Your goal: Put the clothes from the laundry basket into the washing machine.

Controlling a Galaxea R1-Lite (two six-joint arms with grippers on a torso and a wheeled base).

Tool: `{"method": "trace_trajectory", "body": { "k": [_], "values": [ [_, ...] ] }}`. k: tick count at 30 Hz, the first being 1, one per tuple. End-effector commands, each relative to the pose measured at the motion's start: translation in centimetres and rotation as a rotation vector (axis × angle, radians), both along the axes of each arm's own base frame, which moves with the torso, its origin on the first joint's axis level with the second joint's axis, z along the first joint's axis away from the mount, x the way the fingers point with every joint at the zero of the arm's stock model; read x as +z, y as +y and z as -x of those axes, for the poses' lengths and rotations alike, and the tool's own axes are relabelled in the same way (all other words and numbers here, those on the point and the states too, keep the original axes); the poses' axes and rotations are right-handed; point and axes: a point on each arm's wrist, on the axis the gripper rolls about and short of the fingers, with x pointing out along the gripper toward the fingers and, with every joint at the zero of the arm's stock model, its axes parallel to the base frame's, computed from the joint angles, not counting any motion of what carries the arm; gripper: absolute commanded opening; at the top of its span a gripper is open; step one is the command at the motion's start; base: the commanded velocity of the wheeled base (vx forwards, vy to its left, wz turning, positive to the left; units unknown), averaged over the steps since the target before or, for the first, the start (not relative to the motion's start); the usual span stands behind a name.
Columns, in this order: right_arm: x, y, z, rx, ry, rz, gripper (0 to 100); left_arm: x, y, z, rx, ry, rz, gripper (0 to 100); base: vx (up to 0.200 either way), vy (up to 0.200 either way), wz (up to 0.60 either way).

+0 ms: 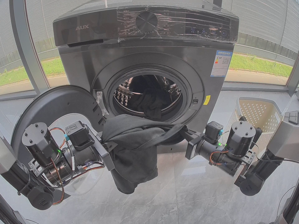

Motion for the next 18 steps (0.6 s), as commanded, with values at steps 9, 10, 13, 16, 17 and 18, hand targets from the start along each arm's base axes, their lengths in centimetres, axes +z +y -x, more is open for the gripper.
{"method": "trace_trajectory", "body": {
  "k": [9, 10, 13, 16, 17, 18],
  "values": [
    [-1.0, 0.3, 2.2, 0.070, 0.049, 0.041, 100, 0.9, 0.1, 0.2, 0.027, -0.011, 0.041, 0, 0.000, 0.000, 0.00],
    [-1.1, 0.0, 2.6, 0.070, 0.059, 0.052, 100, 1.0, 0.1, 0.2, 0.028, -0.010, 0.044, 0, 0.000, 0.000, 0.00],
    [-1.3, -1.2, 4.1, 0.077, 0.085, 0.084, 100, 1.0, 0.3, 0.1, 0.040, -0.010, 0.045, 0, 0.000, 0.000, 0.00],
    [-1.3, -2.3, 5.5, 0.090, 0.102, 0.102, 100, 0.9, 0.3, 0.0, 0.093, -0.005, 0.052, 0, 0.000, 0.000, 0.00],
    [-1.1, -2.9, 6.2, 0.097, 0.104, 0.109, 100, 0.9, 0.2, 0.0, 0.131, 0.001, 0.057, 0, 0.000, 0.000, 0.00],
    [-1.0, -3.2, 6.3, 0.096, 0.105, 0.112, 100, 0.8, 0.1, 0.1, 0.142, 0.006, 0.056, 0, 0.000, 0.000, 0.00]
  ]
}}
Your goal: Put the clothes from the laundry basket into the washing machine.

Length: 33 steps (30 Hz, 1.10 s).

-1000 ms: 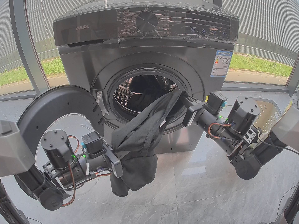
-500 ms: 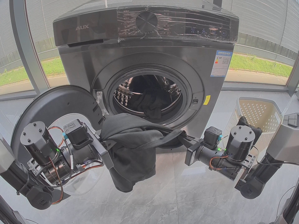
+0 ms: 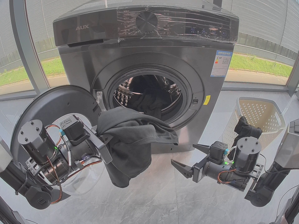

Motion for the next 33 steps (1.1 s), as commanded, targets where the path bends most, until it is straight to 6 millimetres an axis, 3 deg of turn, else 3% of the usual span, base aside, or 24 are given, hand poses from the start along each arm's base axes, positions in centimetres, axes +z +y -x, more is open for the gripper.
{"method": "trace_trajectory", "body": {
  "k": [1, 9, 12, 20, 33],
  "values": [
    [1.0, -2.1, 2.2, 0.012, -0.004, 0.015, 100, -0.3, -0.2, 0.0, 0.068, 0.018, 0.005, 0, 0.000, 0.000, 0.00],
    [0.6, -4.5, 2.1, -0.064, 0.018, 0.049, 100, -0.8, -0.4, -0.2, 0.176, 0.049, 0.011, 0, 0.000, 0.000, 0.00],
    [0.2, -5.5, 2.0, -0.093, 0.034, 0.070, 100, -1.2, -1.5, 0.3, 0.191, 0.077, 0.022, 0, 0.000, 0.000, 0.00],
    [0.8, -5.8, 2.4, -0.088, 0.014, 0.056, 100, -2.0, -2.6, 0.5, 0.180, 0.120, 0.031, 0, 0.000, 0.000, 0.00],
    [0.3, -7.4, 2.8, -0.145, 0.046, 0.078, 100, -3.6, -3.5, 0.3, 0.223, 0.162, -0.008, 0, 0.000, 0.000, 0.00]
  ]
}}
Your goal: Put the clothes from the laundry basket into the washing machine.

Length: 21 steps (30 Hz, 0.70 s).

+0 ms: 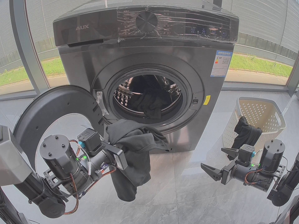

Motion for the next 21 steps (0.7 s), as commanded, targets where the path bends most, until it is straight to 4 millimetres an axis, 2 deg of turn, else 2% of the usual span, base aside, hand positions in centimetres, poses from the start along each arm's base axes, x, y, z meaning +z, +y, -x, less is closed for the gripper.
{"method": "trace_trajectory", "body": {
  "k": [1, 6, 13, 21],
  "values": [
    [-0.1, -0.6, -0.1, -0.025, 0.004, 0.003, 100, -0.6, -0.3, -0.2, -0.004, 0.018, -0.012, 0, 0.000, 0.000, 0.00],
    [0.1, -0.5, -0.1, -0.019, -0.001, 0.000, 100, -1.0, -0.5, -0.2, -0.009, 0.031, -0.019, 0, 0.000, 0.000, 0.00],
    [0.0, -0.4, -0.1, -0.016, 0.000, 0.001, 100, -1.8, -0.8, -0.5, -0.009, 0.054, -0.035, 0, 0.200, 0.000, 0.00],
    [-0.1, -0.3, 0.0, -0.012, 0.005, 0.001, 100, -2.1, -1.0, 0.1, -0.029, 0.064, -0.050, 0, 0.000, 0.000, 0.00]
  ]
}}
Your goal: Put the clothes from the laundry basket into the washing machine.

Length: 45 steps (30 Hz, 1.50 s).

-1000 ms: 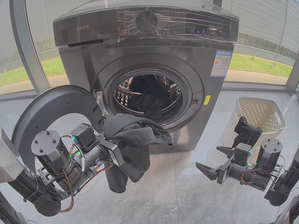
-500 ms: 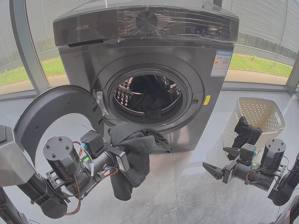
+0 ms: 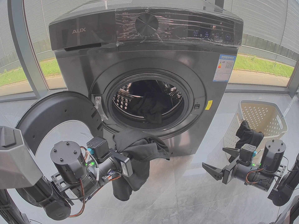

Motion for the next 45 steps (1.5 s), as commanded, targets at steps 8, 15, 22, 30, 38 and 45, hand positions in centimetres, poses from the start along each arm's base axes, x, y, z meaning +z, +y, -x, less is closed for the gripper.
{"method": "trace_trajectory", "body": {
  "k": [8, 15, 22, 30, 38, 45],
  "values": [
    [-0.1, 0.1, 0.0, 0.005, 0.002, 0.000, 100, -0.6, -0.4, 0.2, -0.016, 0.017, -0.015, 0, 0.125, 0.000, 0.00],
    [-0.1, 0.2, 0.1, 0.014, 0.003, 0.000, 100, -0.7, -0.4, 0.2, -0.015, 0.019, -0.017, 0, 0.200, 0.000, 0.00],
    [-0.1, 0.5, 0.3, 0.026, 0.006, 0.001, 100, -1.2, -0.3, 0.4, -0.015, 0.040, -0.035, 0, 0.029, 0.000, 0.00],
    [-0.2, 0.5, 0.3, 0.027, 0.009, 0.002, 100, -1.4, -0.6, 0.7, -0.030, 0.046, -0.040, 0, 0.000, 0.000, 0.00],
    [-0.2, 0.5, 0.3, 0.029, 0.010, 0.003, 100, -1.7, -0.7, 0.7, -0.032, 0.055, -0.048, 0, 0.000, 0.000, 0.00],
    [-0.2, 0.5, 0.3, 0.030, 0.012, 0.003, 100, -1.8, -1.1, 1.0, -0.050, 0.058, -0.052, 0, 0.086, 0.000, 0.00]
  ]
}}
